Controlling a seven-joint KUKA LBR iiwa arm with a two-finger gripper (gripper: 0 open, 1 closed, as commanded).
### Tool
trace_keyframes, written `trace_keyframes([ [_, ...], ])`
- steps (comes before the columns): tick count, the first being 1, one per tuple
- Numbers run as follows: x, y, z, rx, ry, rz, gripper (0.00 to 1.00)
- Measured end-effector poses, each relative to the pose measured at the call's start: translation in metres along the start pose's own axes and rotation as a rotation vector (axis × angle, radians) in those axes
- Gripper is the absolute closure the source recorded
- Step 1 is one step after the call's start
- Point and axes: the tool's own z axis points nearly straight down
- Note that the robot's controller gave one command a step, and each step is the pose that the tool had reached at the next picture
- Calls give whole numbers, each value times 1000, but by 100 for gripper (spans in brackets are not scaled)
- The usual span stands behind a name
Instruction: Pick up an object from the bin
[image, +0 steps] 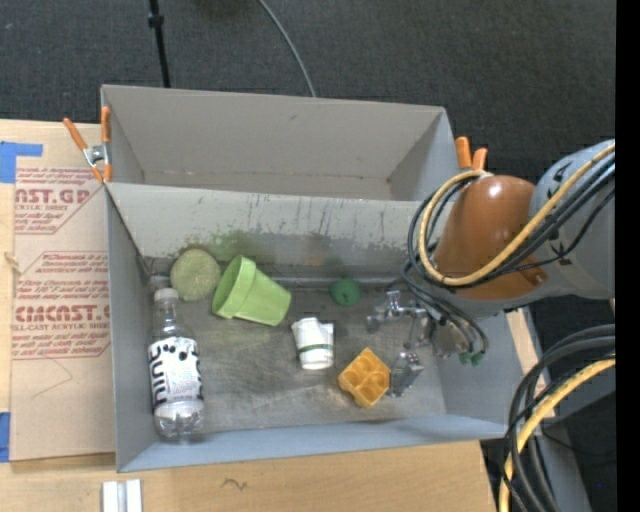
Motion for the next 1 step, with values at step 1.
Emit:
trace_keyframes([
  [1, -4, 4, 55, 1, 1, -146, 0],
])
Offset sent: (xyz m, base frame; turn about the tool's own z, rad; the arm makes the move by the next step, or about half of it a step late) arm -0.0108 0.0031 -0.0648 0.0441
